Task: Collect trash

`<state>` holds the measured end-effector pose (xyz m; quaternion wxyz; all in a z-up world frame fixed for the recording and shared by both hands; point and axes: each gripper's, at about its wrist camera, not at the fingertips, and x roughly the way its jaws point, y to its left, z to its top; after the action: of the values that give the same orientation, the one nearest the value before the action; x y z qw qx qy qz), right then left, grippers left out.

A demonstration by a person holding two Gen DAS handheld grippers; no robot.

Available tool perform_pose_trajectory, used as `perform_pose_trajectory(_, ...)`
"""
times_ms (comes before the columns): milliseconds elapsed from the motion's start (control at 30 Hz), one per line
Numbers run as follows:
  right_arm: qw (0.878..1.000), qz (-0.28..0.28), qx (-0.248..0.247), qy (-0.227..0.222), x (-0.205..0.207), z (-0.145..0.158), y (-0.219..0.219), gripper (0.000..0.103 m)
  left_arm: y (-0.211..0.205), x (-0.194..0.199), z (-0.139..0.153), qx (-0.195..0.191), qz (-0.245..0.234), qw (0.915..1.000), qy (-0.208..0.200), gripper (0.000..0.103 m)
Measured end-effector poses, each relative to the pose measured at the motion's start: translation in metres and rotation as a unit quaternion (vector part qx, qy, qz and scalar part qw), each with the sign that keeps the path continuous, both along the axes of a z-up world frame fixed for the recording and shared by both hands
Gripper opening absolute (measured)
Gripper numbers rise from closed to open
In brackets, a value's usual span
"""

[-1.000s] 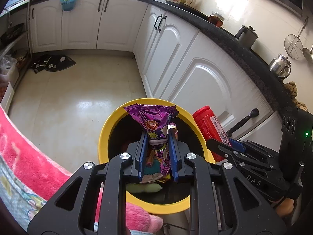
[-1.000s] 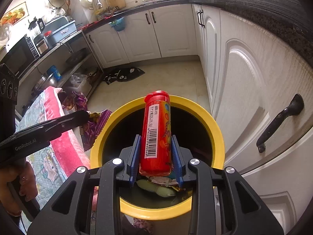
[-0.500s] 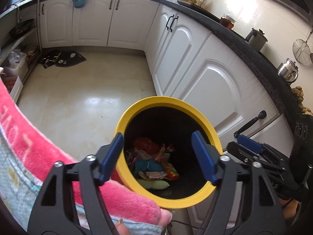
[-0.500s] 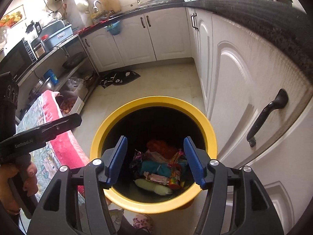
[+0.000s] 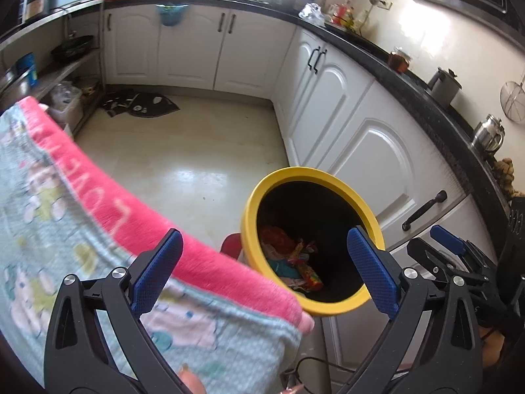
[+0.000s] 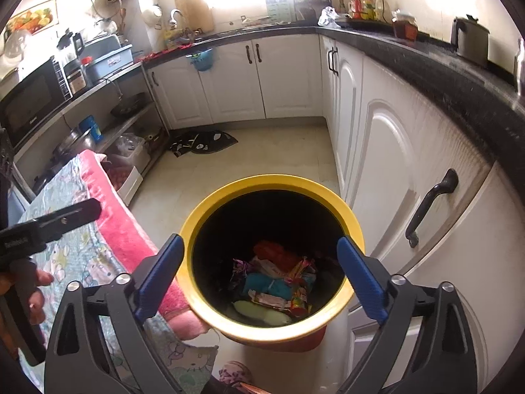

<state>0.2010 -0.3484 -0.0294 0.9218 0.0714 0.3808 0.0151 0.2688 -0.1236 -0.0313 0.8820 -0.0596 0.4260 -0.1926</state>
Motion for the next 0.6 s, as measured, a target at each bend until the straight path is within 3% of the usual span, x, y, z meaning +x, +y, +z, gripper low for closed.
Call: perform_pose_trajectory(600,0.998,0.011,-0.014,-0.061,-0.052,0.048,0.062,0.097,0.068,-0.090,0.056,0.016,0.057,0.9958,-0.071,0.092)
